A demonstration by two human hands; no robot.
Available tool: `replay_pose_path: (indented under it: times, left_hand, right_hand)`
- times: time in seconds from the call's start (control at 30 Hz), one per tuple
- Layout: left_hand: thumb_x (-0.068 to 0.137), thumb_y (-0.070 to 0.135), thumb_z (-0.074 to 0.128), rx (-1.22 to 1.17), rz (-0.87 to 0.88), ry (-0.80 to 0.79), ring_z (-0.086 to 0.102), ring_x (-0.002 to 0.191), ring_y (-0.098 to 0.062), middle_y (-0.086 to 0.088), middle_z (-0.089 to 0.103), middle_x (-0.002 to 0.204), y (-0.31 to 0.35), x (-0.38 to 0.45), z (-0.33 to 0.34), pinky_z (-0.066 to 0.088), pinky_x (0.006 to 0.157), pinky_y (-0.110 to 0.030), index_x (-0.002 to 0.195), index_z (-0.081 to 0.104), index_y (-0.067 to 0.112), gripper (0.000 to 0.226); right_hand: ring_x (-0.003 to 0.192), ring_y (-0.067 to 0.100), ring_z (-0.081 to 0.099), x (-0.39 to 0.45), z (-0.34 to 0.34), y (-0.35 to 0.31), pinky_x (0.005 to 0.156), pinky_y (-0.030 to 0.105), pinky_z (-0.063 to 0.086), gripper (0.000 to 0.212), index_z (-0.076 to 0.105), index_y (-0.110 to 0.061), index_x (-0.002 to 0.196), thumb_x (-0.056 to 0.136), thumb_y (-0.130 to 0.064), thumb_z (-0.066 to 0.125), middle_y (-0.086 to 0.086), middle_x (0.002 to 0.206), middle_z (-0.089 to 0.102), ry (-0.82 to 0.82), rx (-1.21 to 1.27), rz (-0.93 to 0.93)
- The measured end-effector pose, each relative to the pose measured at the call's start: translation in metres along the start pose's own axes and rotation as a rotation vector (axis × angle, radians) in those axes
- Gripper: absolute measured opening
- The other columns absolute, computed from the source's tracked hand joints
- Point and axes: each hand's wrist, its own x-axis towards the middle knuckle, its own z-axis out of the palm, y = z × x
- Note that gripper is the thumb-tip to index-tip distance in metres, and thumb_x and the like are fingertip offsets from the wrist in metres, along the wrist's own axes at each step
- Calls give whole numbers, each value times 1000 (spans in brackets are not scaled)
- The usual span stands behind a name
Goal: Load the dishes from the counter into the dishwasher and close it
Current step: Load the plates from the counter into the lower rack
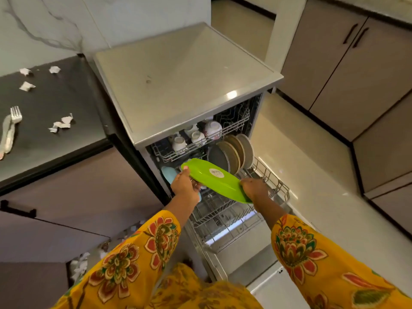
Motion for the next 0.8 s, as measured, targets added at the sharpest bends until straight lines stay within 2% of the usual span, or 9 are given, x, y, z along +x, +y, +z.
replay_pose_path:
  times: [0.07,0.13,0.23,0.33,0.4,0.47,0.53,0.67,0.8]
  left_hand:
    - [97,17,52,41,-27,-18,56,70,-20,-8,63,79,-7,9,3,49,57,-34,93,56,8,10]
    - [97,17,51,72,-38,-39,57,74,-21,-12,61,95,-16,19,8,49,60,-35,112,57,6,19]
    - [97,17,52,119,-46,-39,58,76,-22,-10,61,90,-26,36,19,50,67,-40,122,54,4,29]
    - [96,17,54,189,-74,-51,57,76,-23,-11,59,88,-37,56,33,49,74,-43,113,55,6,20]
    - [96,16,54,246,-92,-56,57,74,-23,-11,57,86,-47,69,45,51,73,-43,101,54,8,10]
    - [95,16,55,284,-114,-70,57,74,-22,-10,57,86,-56,82,57,50,77,-43,104,54,8,12]
    - [95,16,55,318,-142,-99,57,74,-22,-11,58,88,-66,93,70,49,77,-43,103,54,9,10]
    - [97,13,51,384,-210,-145,57,72,-22,-10,57,80,-90,109,96,47,82,-42,103,50,9,7]
    - [98,13,50,411,-292,-219,59,77,-24,-12,58,83,-113,126,121,47,90,-45,88,49,11,10]
  right_hand:
    - [117,34,50,5,3,8,99,38,40,34,63,-9,111,96,-26,38,18,129,55,-40,-25,5]
    - [118,33,49,10,6,14,99,35,38,33,63,-12,114,97,-27,40,16,130,54,-75,-8,-4]
    - [121,32,49,19,10,22,100,32,36,33,64,-17,114,98,-34,42,14,132,55,-102,84,-8]
    - [116,33,52,26,11,25,97,33,38,49,61,-6,120,98,-44,40,21,123,58,-121,131,-15]
    - [107,33,56,36,12,27,91,33,42,52,64,-5,114,96,-49,40,22,111,62,-151,69,-85]
    - [95,33,60,48,12,30,82,35,46,66,63,-5,109,88,-64,43,21,97,63,-187,-74,-159]
    - [96,30,57,63,13,36,80,36,48,72,57,-7,116,82,-70,45,16,101,58,-197,-327,-209]
    - [108,33,53,92,12,52,81,42,49,42,45,-7,127,95,-34,46,14,120,52,-70,-638,-226]
    - [111,35,52,120,7,68,80,44,48,36,39,-6,129,93,-11,41,16,124,50,-28,-741,-167]
